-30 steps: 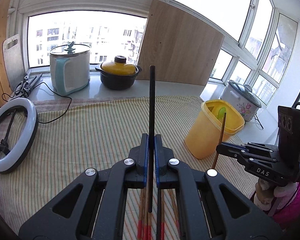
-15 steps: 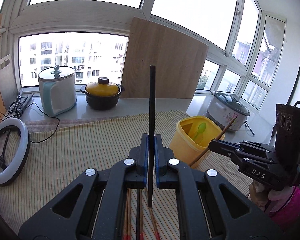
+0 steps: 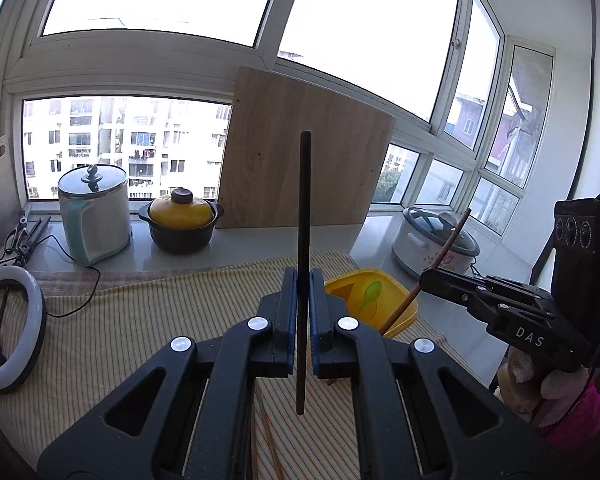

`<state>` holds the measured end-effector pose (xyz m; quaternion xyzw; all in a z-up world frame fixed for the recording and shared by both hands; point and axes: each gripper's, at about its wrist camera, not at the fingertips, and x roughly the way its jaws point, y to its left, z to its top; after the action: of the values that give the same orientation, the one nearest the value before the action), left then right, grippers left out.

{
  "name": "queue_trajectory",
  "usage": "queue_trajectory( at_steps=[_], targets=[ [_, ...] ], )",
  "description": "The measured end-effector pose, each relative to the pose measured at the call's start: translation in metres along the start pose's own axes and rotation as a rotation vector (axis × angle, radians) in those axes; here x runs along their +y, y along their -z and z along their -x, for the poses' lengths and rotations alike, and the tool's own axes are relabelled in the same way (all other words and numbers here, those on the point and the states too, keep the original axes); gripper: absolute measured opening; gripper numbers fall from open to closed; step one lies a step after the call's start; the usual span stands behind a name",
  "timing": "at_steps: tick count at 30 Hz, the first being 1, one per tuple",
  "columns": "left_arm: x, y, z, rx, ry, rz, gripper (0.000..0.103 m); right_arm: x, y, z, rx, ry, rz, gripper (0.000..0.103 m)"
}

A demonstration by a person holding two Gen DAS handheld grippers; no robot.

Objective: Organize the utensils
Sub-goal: 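Lift both chopsticks upright and carry them over the yellow container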

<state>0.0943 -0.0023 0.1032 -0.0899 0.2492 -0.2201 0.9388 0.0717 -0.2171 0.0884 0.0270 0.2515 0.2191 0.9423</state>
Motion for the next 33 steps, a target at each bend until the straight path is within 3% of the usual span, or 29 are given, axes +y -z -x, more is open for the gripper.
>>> queue_trajectory(
  at_steps=[16, 25, 33],
  targets=[
    [-0.026, -0.031, -0.015, -0.054, 0.033, -0.034, 0.003, -0.038, -0.032, 0.041, -0.138, 0.069, -0.055, 0.003],
    [-0.044, -0.049, -0.031, -0.083, 0.070, -0.033, 0.003, -0.069, -0.025, 0.036, -0.127, 0.159, -0.075, 0.003],
    [-0.058, -0.057, -0.058, -0.078, 0.063, -0.051, 0.003, -0.090, -0.016, 0.028, -0.094, 0.180, -0.109, 0.003]
  ],
)
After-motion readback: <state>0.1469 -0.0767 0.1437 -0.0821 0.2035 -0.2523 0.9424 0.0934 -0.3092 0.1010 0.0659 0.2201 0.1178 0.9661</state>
